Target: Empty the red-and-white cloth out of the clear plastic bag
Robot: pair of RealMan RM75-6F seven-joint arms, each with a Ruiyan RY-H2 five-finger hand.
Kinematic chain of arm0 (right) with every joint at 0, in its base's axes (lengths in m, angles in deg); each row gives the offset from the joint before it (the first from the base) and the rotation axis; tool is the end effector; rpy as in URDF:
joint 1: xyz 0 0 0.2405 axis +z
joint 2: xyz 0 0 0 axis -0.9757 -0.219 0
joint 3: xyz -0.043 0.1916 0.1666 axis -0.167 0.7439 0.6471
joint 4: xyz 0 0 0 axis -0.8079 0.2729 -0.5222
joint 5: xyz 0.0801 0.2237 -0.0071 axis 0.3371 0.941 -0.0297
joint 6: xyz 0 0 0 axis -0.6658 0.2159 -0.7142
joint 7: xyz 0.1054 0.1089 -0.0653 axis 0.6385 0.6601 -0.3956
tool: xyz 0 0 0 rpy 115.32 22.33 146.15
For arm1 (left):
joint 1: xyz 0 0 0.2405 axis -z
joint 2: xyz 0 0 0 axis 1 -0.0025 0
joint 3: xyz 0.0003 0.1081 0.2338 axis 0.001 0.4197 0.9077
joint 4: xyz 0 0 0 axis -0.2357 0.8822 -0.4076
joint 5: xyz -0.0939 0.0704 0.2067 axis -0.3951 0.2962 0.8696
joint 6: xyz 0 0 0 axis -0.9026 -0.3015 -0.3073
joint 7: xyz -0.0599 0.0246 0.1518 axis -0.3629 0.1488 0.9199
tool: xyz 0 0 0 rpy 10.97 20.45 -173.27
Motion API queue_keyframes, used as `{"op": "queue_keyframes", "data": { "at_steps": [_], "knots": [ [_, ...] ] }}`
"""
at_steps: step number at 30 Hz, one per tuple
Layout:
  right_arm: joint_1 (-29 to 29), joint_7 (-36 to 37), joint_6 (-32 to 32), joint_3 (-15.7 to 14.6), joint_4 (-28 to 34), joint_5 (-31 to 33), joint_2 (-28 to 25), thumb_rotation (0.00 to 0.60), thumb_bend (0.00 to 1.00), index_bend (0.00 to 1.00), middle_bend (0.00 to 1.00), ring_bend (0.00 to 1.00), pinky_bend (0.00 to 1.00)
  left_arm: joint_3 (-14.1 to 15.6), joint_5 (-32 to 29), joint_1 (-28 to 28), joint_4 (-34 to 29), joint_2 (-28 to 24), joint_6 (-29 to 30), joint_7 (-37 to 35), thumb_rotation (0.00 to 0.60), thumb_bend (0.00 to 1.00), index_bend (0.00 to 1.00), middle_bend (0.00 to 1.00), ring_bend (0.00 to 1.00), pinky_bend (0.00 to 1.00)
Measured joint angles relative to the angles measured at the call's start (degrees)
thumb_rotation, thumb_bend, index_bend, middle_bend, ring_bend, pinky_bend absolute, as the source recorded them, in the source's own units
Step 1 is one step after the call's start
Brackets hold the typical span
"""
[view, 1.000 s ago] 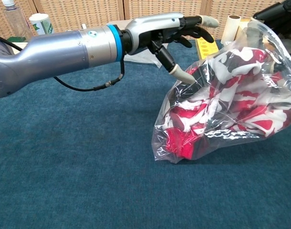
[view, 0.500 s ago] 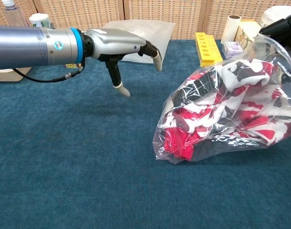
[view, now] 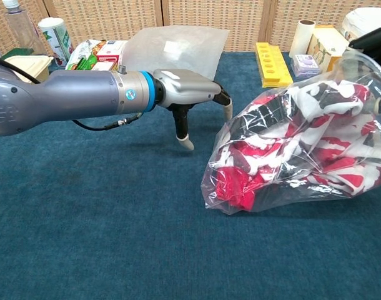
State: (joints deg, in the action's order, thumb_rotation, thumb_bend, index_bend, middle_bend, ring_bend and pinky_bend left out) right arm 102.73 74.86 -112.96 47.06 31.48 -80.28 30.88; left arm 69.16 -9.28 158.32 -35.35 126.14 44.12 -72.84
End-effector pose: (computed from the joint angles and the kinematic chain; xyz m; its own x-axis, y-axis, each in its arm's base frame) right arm -0.2081 -0.2977 0.0378 0.1337 -0.0500 0.9898 -0.8776 -0.4700 0.0948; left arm -0.0260 0.4188 -0.1413 0.7225 0.1952 0.6633 0.5355 -0.7648 -0.3581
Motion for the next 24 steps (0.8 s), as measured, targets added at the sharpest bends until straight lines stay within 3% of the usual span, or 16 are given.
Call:
{"op": "queue_keyframes", "data": {
  "at_steps": [10, 16, 24],
  "knots": [
    [0.09, 0.18, 0.69, 0.01, 0.00, -0.09, -0.02, 0.600, 0.49, 0.63, 0.70, 0.90, 0.94, -1.87, 0.45, 0.60, 5.41, 3.80, 1.34, -3.68, 0.600, 0.11, 0.25, 0.15, 0.03, 0.12],
    [0.23, 0.15, 0.97, 0.15, 0.14, -0.14, -0.01, 0.600, 0.49, 0.63, 0.70, 0.90, 0.94, -2.97, -0.32, 1.75, 8.26, 6.43, -0.92, -6.82, 0.600, 0.18, 0.27, 0.15, 0.03, 0.12],
    [0.22, 1.13, 1.38, 0.27, 0.38, 0.25, -0.31, 0.600, 0.49, 0.63, 0.70, 0.90, 0.94, -3.11, 1.50, 3.77, 12.27, 9.25, -2.35, -10.10, 0.600, 0.39, 0.47, 0.15, 0.03, 0.12]
  ]
}}
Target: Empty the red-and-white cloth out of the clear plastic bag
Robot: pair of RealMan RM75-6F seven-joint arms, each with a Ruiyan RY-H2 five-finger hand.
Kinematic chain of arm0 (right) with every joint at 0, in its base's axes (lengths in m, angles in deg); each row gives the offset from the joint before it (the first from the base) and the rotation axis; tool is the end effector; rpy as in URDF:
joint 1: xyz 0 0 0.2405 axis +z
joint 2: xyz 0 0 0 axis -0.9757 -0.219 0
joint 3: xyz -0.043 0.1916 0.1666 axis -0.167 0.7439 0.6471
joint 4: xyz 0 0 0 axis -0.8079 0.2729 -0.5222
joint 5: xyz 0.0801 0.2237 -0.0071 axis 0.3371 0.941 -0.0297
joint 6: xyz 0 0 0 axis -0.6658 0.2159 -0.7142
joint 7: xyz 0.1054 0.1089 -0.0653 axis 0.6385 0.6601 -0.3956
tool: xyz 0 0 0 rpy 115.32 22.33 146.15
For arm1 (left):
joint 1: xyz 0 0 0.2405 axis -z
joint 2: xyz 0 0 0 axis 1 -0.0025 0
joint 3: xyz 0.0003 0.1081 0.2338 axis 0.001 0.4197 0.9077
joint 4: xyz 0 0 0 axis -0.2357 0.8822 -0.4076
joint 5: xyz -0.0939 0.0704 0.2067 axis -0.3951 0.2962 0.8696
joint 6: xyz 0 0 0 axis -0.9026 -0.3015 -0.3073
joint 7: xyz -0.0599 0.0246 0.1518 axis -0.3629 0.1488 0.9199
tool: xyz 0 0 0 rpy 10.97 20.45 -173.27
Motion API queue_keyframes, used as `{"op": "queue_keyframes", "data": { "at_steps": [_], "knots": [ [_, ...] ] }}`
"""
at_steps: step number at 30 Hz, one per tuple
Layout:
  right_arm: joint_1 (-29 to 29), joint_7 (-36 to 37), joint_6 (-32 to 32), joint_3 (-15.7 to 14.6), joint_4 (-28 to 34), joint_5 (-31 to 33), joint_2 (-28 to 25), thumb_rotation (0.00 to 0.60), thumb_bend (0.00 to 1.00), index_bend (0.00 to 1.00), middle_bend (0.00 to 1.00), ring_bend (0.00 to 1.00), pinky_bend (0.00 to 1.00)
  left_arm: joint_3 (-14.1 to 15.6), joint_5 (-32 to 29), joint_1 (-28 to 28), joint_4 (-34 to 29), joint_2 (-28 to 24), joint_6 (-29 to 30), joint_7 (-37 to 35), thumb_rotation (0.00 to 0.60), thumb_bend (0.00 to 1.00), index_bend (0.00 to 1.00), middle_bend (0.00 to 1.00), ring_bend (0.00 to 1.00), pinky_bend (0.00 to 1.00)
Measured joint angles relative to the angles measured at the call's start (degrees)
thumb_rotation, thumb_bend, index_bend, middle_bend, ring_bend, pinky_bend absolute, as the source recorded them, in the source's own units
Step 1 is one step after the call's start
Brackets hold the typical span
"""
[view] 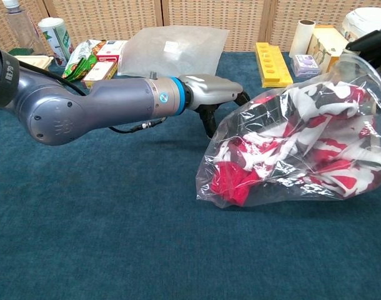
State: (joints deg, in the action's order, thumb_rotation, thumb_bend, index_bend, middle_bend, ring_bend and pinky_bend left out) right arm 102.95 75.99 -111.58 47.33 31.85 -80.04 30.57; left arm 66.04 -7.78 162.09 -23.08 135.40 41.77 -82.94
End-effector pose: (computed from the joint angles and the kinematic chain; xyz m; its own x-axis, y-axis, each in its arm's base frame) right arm -0.2076 -0.2997 0.0363 0.1235 -0.0752 0.9895 -0.8822 -0.4649 0.0748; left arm 0.0016 0.4288 -0.1732 0.6388 0.2797 0.7167 0.6267 -0.7295 -0.2739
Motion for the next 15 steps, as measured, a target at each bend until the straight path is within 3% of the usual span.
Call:
{"op": "queue_keyframes", "data": {
  "at_steps": [5, 15],
  "knots": [
    [-0.07, 2.49, 0.67, -0.02, 0.73, 0.72, -0.54, 0.600, 0.49, 0.63, 0.70, 0.90, 0.94, 1.04, 1.72, 0.11, 0.80, 0.14, 0.09, -1.58, 0.600, 0.46, 0.56, 0.15, 0.03, 0.12],
    [0.03, 5.42, 1.52, -0.50, 2.99, 0.29, -1.72, 0.600, 0.49, 0.63, 0.70, 0.90, 0.95, 3.07, 3.40, -1.54, -0.59, -2.78, 0.66, -3.68, 0.600, 0.49, 0.57, 0.15, 0.03, 0.14]
  ]
}}
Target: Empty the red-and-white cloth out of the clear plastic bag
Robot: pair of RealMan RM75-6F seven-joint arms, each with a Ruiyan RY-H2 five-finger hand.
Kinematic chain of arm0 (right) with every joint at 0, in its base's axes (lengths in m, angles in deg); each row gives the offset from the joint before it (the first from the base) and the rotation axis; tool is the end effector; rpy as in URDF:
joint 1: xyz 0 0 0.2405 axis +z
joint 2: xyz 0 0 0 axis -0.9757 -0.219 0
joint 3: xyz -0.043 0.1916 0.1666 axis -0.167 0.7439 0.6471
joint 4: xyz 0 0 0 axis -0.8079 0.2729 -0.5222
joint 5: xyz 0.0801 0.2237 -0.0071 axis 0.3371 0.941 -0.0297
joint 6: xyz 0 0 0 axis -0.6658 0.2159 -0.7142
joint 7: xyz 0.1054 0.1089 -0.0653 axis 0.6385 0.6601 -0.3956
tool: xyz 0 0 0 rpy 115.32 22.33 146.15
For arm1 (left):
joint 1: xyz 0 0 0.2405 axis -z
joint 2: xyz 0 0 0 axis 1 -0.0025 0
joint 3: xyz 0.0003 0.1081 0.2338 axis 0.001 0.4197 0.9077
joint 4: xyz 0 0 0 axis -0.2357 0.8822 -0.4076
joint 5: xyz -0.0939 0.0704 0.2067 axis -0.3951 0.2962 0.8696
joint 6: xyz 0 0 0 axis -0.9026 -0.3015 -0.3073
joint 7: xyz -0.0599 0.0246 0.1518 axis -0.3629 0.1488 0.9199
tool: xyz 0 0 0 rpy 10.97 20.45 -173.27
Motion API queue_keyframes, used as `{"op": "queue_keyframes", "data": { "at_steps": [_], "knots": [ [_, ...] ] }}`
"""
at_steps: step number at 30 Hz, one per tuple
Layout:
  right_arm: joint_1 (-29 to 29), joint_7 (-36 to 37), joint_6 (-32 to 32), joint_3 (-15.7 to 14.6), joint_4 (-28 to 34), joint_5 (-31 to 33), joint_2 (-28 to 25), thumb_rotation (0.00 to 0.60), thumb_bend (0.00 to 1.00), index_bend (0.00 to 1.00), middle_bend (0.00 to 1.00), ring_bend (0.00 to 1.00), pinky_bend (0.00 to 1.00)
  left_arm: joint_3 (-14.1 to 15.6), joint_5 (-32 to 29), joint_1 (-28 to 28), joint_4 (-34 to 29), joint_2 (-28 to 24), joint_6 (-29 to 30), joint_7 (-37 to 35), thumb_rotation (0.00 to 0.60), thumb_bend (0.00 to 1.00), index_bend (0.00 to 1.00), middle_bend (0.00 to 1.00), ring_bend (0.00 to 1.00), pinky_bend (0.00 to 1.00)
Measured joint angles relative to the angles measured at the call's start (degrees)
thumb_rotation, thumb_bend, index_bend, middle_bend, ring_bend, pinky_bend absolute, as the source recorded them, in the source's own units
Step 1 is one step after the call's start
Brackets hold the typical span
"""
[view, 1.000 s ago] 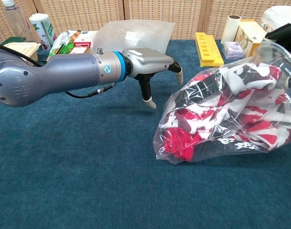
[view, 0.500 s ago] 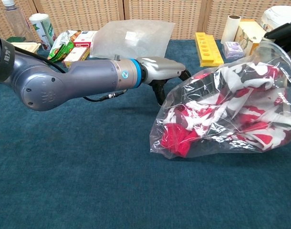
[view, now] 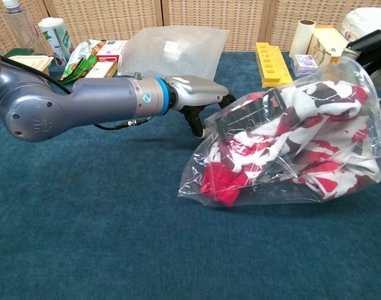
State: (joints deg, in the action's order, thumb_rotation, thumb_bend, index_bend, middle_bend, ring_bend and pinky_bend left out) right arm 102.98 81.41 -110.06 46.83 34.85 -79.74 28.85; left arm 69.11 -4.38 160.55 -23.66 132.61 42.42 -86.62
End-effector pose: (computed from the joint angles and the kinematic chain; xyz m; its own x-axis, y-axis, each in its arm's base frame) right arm -0.2038 -0.2951 0.0370 0.0338 -0.1578 0.9869 -0.8943 -0.4456 -0.0406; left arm -0.0226 0.4342 -0.1619 0.6665 0.2759 0.6926 0.6103 -0.7355 -0.2943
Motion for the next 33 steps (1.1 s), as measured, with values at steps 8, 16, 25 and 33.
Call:
{"op": "queue_keyframes", "data": {
  "at_steps": [8, 16, 25, 33],
  "knots": [
    [1.53, 0.05, 1.78, -0.35, 3.65, -1.72, 0.06, 0.600, 0.49, 0.63, 0.70, 0.90, 0.95, 2.05, 1.17, -3.49, -9.51, -7.50, 2.66, -0.67, 0.600, 0.49, 0.57, 0.15, 0.03, 0.14],
    [3.96, -0.79, 3.88, 0.12, 6.61, -3.00, 1.20, 0.600, 0.49, 0.63, 0.70, 0.90, 0.95, 4.21, 2.11, -8.14, -21.28, -17.43, 7.05, -0.08, 0.600, 0.49, 0.57, 0.15, 0.03, 0.14],
    [3.84, -0.94, 4.12, -0.17, 7.00, -2.47, 0.93, 0.600, 0.49, 0.64, 0.70, 0.90, 0.95, 7.14, 2.10, -13.81, -30.68, -26.44, 10.46, 1.14, 0.600, 0.48, 0.57, 0.15, 0.03, 0.14],
    [3.71, -0.25, 4.50, 0.06, 5.42, -0.82, 0.87, 0.600, 0.49, 0.64, 0.70, 0.90, 0.95, 8.06, 0.18, -16.48, -31.46, -29.08, 10.77, 1.99, 0.600, 0.48, 0.57, 0.15, 0.03, 0.14]
  ]
}}
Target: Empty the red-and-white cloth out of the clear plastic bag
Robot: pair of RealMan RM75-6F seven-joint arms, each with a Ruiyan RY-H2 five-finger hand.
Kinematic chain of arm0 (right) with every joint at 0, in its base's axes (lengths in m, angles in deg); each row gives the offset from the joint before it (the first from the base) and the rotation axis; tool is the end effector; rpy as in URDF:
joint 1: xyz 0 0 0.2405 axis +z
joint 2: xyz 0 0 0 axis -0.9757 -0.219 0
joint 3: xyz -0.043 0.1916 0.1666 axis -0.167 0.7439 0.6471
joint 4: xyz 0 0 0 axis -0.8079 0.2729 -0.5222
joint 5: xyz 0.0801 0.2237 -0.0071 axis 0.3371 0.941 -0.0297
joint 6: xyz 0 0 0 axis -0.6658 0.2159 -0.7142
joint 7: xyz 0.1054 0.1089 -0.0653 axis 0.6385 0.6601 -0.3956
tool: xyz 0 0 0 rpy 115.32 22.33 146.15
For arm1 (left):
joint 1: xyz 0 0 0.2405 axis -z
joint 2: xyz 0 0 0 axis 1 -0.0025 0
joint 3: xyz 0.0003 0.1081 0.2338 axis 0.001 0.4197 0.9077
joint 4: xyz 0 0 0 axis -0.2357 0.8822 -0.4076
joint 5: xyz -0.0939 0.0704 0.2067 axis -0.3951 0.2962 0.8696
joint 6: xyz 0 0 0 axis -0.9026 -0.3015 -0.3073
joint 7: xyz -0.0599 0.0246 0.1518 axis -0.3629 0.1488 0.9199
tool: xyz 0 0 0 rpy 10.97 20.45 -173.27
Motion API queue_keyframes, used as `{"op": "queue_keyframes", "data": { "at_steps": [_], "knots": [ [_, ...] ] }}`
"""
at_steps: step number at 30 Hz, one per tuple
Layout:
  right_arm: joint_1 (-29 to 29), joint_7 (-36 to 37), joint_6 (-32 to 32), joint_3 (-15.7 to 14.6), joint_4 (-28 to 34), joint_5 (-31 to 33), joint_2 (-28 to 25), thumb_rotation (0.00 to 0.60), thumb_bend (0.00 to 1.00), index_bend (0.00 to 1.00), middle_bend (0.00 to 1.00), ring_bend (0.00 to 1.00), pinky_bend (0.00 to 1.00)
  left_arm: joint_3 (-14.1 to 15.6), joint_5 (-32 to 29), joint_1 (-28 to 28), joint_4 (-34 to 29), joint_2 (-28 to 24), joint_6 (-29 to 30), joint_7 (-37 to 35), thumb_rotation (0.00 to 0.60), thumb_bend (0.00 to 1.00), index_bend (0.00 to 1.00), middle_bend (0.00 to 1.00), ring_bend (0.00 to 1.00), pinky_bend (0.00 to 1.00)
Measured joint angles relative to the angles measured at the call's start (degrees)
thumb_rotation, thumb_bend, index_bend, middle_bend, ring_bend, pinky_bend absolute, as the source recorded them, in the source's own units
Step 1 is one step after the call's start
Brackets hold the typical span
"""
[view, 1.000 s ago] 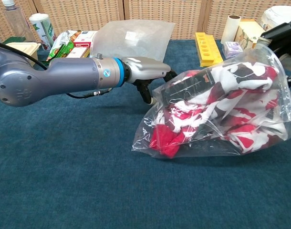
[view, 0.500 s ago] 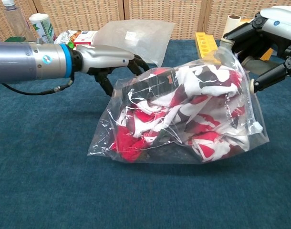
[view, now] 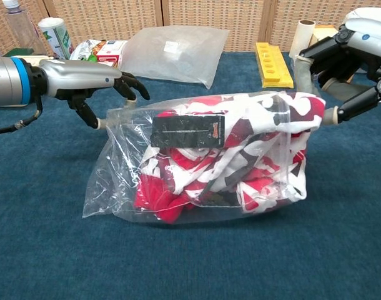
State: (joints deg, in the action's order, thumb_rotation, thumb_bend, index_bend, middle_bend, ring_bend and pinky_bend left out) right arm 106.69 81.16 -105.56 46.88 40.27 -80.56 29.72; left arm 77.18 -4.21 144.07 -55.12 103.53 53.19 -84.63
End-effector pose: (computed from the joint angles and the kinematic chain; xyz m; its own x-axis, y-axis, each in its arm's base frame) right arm -0.1606 -0.2916 0.0153 -0.0010 -0.2701 0.9628 -0.8574 -0.4954 -0.1399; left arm -0.1479 0.3896 -0.0346 0.6095 0.3576 0.7076 0.7186 -0.6262 -0.3025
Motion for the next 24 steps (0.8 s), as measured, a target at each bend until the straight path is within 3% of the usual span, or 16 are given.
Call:
{"op": "queue_keyframes", "data": {
  "at_steps": [16, 19, 22, 24],
  "knots": [
    [-3.46, 4.48, -1.93, 1.77, -6.48, 6.25, -4.57, 0.600, 0.49, 0.64, 0.70, 0.90, 0.95, 1.26, -4.67, -8.46, 0.67, -9.21, 2.87, -0.88, 0.600, 0.48, 0.57, 0.15, 0.03, 0.14],
    [-4.01, 5.32, -1.61, 1.95, -8.13, 7.37, -4.93, 0.600, 0.49, 0.64, 0.70, 0.89, 0.95, 1.30, -5.64, -9.95, 1.44, -10.02, 3.13, -1.66, 0.600, 0.43, 0.57, 0.15, 0.03, 0.14],
    [-4.23, 4.78, -1.17, 1.93, -8.86, 7.69, -4.89, 0.600, 0.47, 0.57, 0.65, 0.85, 0.90, 0.89, -6.26, -10.52, 1.78, -9.71, 2.65, -2.22, 0.600, 0.22, 0.43, 0.15, 0.02, 0.14],
    [-4.42, 4.07, -1.37, 1.91, -9.65, 7.66, -4.54, 0.600, 0.40, 0.44, 0.55, 0.76, 0.82, 0.54, -6.51, -10.57, 1.30, -9.56, 2.10, -2.33, 0.600, 0.11, 0.19, 0.13, 0.01, 0.12]
  ]
}}
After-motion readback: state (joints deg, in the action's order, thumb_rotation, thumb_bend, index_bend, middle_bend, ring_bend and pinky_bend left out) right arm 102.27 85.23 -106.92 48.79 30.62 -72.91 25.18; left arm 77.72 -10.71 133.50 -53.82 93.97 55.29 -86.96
